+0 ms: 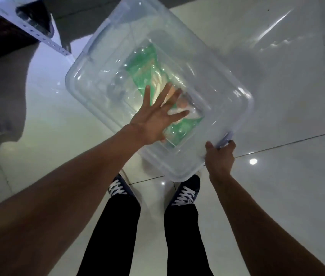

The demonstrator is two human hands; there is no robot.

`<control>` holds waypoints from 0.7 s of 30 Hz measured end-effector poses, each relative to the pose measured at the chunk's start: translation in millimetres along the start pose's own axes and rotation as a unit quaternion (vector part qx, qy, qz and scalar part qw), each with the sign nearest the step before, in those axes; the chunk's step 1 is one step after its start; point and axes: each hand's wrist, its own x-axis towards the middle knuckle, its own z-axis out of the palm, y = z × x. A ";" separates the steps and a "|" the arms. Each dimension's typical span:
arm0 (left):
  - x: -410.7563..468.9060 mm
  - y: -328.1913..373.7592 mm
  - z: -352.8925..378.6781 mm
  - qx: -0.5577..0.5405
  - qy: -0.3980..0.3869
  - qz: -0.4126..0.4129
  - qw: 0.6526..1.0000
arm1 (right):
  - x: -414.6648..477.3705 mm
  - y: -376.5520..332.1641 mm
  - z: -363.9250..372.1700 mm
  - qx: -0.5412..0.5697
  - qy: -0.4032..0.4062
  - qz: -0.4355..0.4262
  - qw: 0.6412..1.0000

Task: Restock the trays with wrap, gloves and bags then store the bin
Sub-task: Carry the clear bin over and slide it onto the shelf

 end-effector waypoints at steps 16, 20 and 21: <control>-155.5 70.0 105.9 -0.729 0.162 -0.603 0.280 | -8.7 26.2 -6.3 0.110 -0.053 -0.020 0.992; -151.0 67.2 102.5 -0.751 0.182 -0.603 0.199 | 9.2 6.9 -14.2 0.059 -0.107 -0.067 0.990; -151.8 64.2 96.1 -0.758 0.196 -0.594 0.186 | 10.6 5.7 -15.0 0.048 -0.115 -0.076 0.989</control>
